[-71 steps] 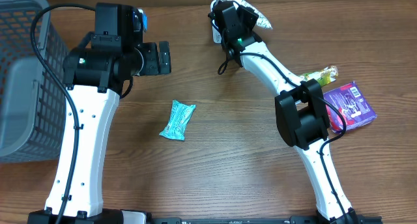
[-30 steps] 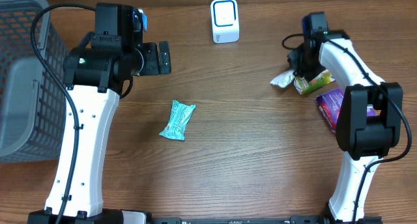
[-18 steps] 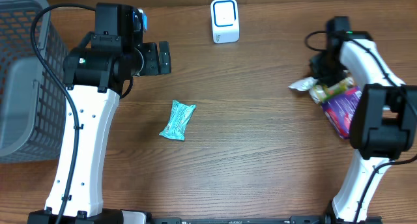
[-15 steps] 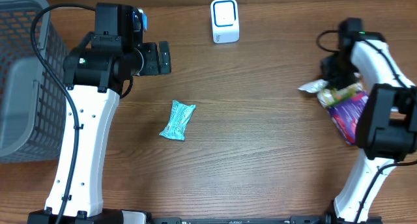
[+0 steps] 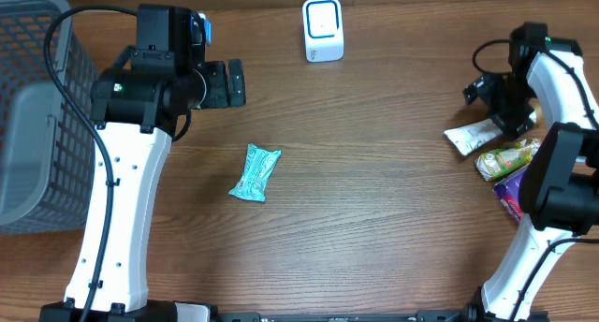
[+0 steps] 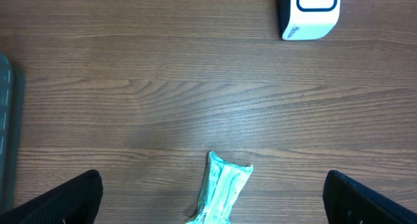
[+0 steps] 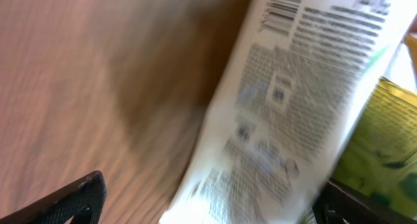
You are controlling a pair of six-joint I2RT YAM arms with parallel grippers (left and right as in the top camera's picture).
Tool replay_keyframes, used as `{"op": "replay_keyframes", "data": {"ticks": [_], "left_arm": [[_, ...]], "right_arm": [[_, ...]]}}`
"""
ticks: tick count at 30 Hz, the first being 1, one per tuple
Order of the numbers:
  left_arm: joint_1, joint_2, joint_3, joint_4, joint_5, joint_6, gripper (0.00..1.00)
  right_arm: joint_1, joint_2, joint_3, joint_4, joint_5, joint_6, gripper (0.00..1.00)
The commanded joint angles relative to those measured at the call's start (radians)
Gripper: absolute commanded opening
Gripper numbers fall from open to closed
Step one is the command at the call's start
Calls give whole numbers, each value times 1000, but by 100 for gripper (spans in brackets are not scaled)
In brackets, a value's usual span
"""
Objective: Scan the item barcode
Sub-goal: 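Carry the white tube right and set it near the purple pack, then move the right gripper to the light green packet and grasp it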
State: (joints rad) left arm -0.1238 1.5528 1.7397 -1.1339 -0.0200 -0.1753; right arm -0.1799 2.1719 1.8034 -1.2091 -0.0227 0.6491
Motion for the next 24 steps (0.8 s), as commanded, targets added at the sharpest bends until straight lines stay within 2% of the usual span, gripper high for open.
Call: {"op": "replay_keyframes", "data": {"ticks": [1,6,12,20,24], "left_arm": [[-1,11,-4,1,-6,22,100],[-1,11,-4,1,-6,22,100],[-1,11,-4,1,-6,22,100],[-1,11,-4,1,-6,22,100],[-1,11,-4,1,-6,22,100]], "right_arm": [[57,-143,98,-21,-16,-99,100],[153,-196,110,-8,-174,-169,100],[330,-167,54,39,-345,-140,100],[586,-116,-114,307,-392,42,100],[676,-80,-169,410,-417,66,100]]}}
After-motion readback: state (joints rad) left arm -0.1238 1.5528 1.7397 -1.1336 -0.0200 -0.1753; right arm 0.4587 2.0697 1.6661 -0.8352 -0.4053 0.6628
